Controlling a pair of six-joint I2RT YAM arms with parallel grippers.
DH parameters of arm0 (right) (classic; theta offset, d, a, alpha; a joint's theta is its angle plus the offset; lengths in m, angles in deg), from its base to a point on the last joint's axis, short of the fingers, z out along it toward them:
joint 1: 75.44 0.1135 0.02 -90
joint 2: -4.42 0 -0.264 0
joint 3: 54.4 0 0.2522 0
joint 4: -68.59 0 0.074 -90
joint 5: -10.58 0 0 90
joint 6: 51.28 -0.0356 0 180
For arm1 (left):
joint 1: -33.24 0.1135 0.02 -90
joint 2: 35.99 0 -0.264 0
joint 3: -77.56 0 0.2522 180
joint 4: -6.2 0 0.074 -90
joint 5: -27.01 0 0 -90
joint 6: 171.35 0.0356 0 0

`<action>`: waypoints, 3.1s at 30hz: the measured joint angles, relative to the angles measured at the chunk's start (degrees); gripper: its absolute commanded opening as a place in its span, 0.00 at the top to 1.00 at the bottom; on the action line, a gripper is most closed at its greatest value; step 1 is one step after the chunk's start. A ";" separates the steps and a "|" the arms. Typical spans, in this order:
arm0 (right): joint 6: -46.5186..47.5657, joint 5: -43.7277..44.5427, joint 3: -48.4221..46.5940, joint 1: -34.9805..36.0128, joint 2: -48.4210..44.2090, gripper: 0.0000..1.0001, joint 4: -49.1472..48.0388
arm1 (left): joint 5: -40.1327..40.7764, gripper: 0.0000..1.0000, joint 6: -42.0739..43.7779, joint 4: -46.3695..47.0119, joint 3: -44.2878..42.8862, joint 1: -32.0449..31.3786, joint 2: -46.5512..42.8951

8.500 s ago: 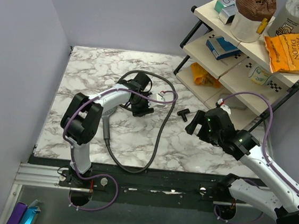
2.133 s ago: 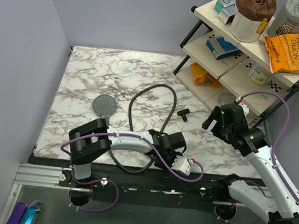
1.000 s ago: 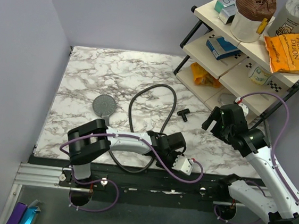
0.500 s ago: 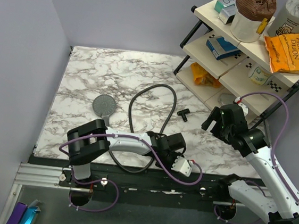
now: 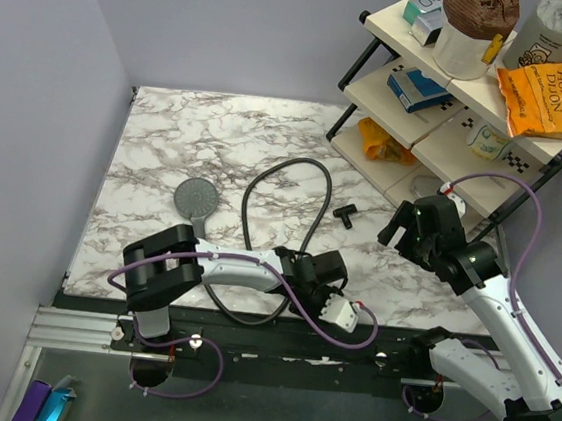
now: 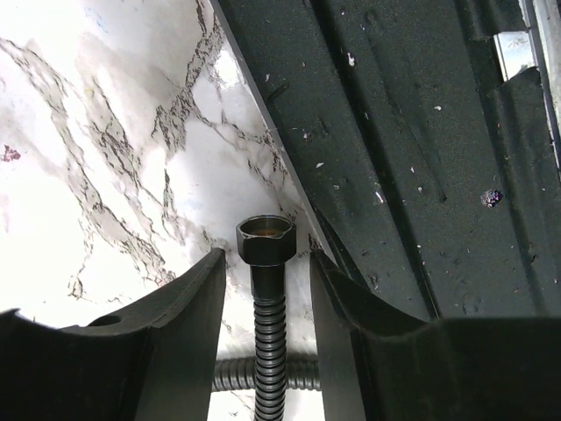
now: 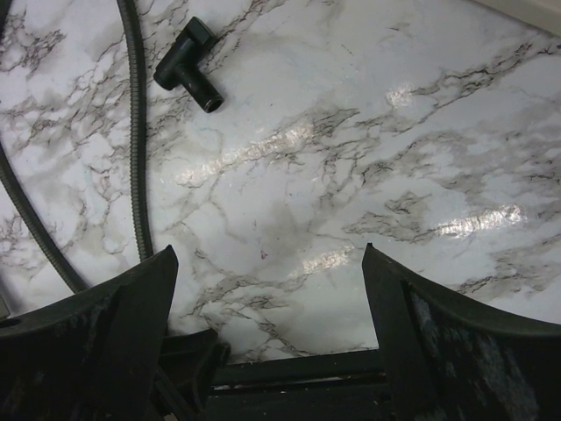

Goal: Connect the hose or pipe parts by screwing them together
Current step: Pick up the pipeline from the center of the board, then pick up the adaptor from the center of the board.

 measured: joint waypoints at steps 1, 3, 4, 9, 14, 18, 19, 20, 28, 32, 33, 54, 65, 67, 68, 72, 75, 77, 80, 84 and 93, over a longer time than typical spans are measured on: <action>0.02 -0.04 0.00 0.00 0.00 0.05 -0.02 | 0.02 0.51 -0.09 -0.17 -0.20 0.00 0.11; 0.02 -0.09 0.00 0.00 0.00 0.05 -0.02 | 0.04 0.50 -0.37 -0.57 -0.59 0.00 0.37; 0.02 -0.09 0.00 0.00 -0.02 0.05 -0.02 | 0.02 0.50 -0.48 -0.74 -0.72 0.00 0.48; 0.09 -0.11 0.00 0.00 -0.22 0.05 -0.07 | 0.04 0.50 -0.87 -1.03 -1.36 0.00 1.01; 0.31 -0.17 0.42 0.00 -0.33 0.06 -0.94 | 0.02 0.50 -1.22 -0.76 -1.38 0.00 1.05; 0.39 -0.35 1.16 0.00 -0.33 0.06 -1.29 | 0.04 0.50 -1.66 -0.76 -1.53 0.00 1.20; 0.39 -0.48 1.22 0.00 -0.33 0.06 -1.27 | 0.02 0.51 -1.73 -0.74 -1.57 0.00 1.27; 0.39 -0.52 1.25 0.00 -0.33 0.06 -1.31 | 0.02 0.51 -1.75 -0.66 -1.62 0.00 1.31; 0.39 -0.74 1.70 0.00 -0.33 0.06 -1.73 | -0.02 0.79 -2.05 0.35 -1.84 -0.13 1.86; 0.39 -0.81 1.99 0.00 -0.33 0.06 -1.79 | 0.04 0.94 -1.84 1.22 -1.88 -0.33 2.01; 0.39 -0.81 2.03 0.00 -0.33 0.06 -1.81 | 0.04 0.97 -1.86 1.42 -1.79 -0.33 2.01; -2.23 -7.80 -9.31 0.00 25.99 0.00 -4.11 | -3.82 1.00 -6.49 -19.39 -16.35 18.64 -32.81; -12.00 -9.53 -21.11 0.00 42.21 0.07 -8.15 | -11.63 1.00 -8.48 -24.63 -3.78 18.82 -52.89; -14.19 -8.46 -25.46 0.00 45.83 0.09 -7.58 | -12.37 1.00 -9.27 -24.57 -1.20 18.84 -55.39; -14.34 -8.37 -25.92 0.00 47.30 0.10 -7.56 | -12.66 1.00 -9.73 -24.52 -0.46 18.84 -56.48; -16.92 -7.02 -31.82 0.00 53.81 0.14 -4.81 | -14.19 1.00 -12.28 -22.84 0.81 18.93 -60.70; -17.79 -6.14 -35.04 0.00 57.70 0.18 -3.17 | -15.10 1.00 -14.01 -20.63 1.99 18.95 -63.28; -18.10 -5.62 -36.28 -0.02 59.54 0.20 -1.95 | -15.45 1.00 -15.65 -18.29 3.87 18.99 -65.00; -18.21 -4.02 -37.55 -0.04 61.35 0.21 0.09 | -15.54 1.00 -17.62 -16.20 6.40 19.04 -66.38; -17.84 -2.73 -37.27 -0.44 61.44 0.22 1.07 | -15.52 1.00 -18.95 -15.56 7.78 19.08 -66.23; -16.20 -2.03 -35.21 -1.38 62.34 0.30 0.07 | -15.54 1.00 -20.87 -14.93 6.62 19.08 -64.54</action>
